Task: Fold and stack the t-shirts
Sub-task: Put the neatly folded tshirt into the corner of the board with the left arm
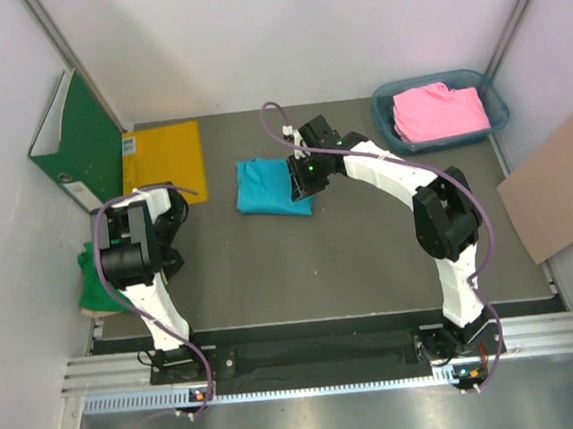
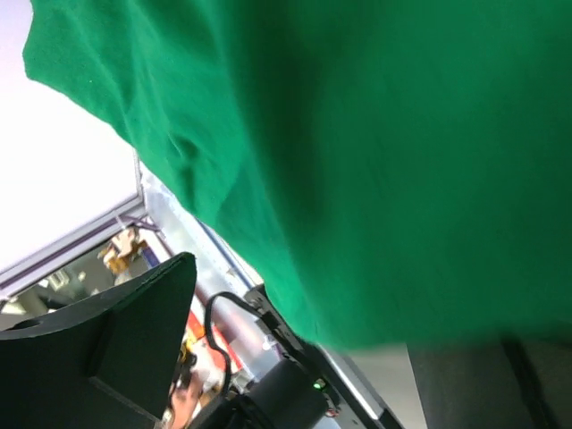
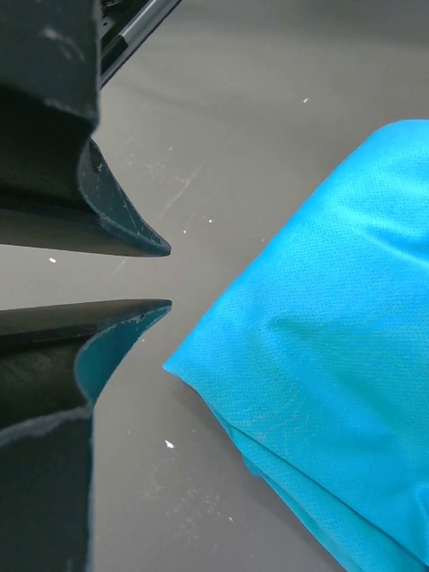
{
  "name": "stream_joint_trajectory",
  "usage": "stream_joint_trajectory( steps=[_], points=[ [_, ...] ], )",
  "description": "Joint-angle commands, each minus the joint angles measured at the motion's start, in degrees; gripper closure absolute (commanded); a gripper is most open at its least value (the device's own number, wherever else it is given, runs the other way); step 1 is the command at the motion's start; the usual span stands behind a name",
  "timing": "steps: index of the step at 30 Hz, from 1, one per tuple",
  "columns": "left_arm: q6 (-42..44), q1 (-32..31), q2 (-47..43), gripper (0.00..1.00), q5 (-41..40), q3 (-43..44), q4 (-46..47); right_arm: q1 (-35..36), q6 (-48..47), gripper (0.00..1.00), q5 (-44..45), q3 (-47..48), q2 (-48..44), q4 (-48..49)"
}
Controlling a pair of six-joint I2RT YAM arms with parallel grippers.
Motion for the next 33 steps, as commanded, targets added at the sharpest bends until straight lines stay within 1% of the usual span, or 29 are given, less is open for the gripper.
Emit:
stream_joint_trajectory(
  steps=[1, 2, 3, 4, 5, 9, 10, 11, 13, 15, 16, 17, 19, 20, 24, 26, 27, 29, 30, 33],
  points=[
    [2.41, 4.57, 3.87, 0.18, 3.00, 0.19, 8.94, -0.35, -1.09, 0.72, -0.67, 2.33, -1.74, -0.42],
    [2.85, 5.10, 4.48, 0.27, 3.44, 0.54, 9.21, -0.26, -1.18, 0.72, -0.58, 1.99, -1.83, -0.34],
    [3.29, 5.80, 4.75, 0.64, 4.14, 0.80, 9.38, -0.44, -1.18, 0.71, -0.41, 1.81, -2.09, -0.33],
    [3.82, 5.90, 5.27, 0.84, 4.41, 1.42, 9.56, -0.35, -1.10, 0.71, -0.23, 1.63, -2.27, -0.25],
    [4.00, 5.99, 5.54, 1.00, 4.76, 1.77, 9.47, -0.53, -1.18, 0.71, -0.14, 1.11, -2.36, 0.01],
    [5.49, 5.64, 5.89, 1.00, 9.76, 3.27, 9.91, -0.79, -1.09, 0.70, 0.29, 0.31, -2.80, 0.19],
    [6.19, 5.37, 5.37, 1.00, 12.99, 3.88, 10.00, -0.70, -1.01, 0.70, 0.38, 0.14, -2.80, 0.28],
    [6.37, 4.94, 5.19, 1.00, 14.51, 4.32, 10.17, -0.79, -0.92, 0.70, 0.47, -0.04, -2.80, 0.37],
    [6.90, 2.31, 4.75, 1.00, 18.63, 6.15, 10.09, -0.97, -0.92, 0.69, 0.74, -0.39, -3.06, 0.81],
    [6.63, -2.26, 5.19, 1.00, 19.35, 8.35, 8.77, -0.88, -0.57, 0.69, 1.00, -1.00, -3.06, 1.16],
    [6.03, -3.84, 6.41, 1.00, 19.53, 11.24, 8.07, -0.97, -0.48, 0.69, 1.26, -1.27, -2.98, 1.25],
    [5.85, -7.60, 7.20, 1.00, 20.05, 12.74, 7.28, -1.05, -0.31, 0.69, 1.35, -1.62, -3.06, 1.42],
    [4.71, -10.35, 10.18, 1.00, 20.67, 17.65, 5.17, -0.97, 0.13, 0.69, 1.53, -2.06, -3.33, 1.77],
    [4.62, -12.27, 11.07, 1.00, 23.11, 18.99, 5.08, -1.05, 0.22, 0.69, 1.70, -2.50, -3.41, 2.04],
    [3.12, -15.54, 15.46, 1.00, 25.94, 25.14, 3.32, -1.14, 0.58, 0.68, 3.28, -3.47, -4.38, 2.48],
    [3.12, -16.07, 16.79, 1.00, 27.17, 26.82, 2.88, -1.41, 0.92, 0.57, 4.86, -4.08, -4.64, 2.48],
    [3.21, -16.16, 16.79, 1.00, 27.61, 26.91, 3.05, -1.41, 1.01, 0.44, 5.39, -4.34, -4.99, 2.48],
    [3.38, -16.34, 16.53, 1.00, 27.44, 27.26, 3.14, -1.76, 1.28, 0.36, 6.62, -5.22, -5.43, 2.57],
    [3.64, -16.34, 16.35, 1.00, 27.79, 27.26, 3.23, -1.76, 1.36, 0.27, 7.23, -5.40, -5.52, 2.57],
    [4.26, -16.42, 15.83, 1.00, 29.72, 26.74, 3.58, -1.93, 1.72, 0.14, 9.52, -6.10, -5.88, 2.65]
  ],
)
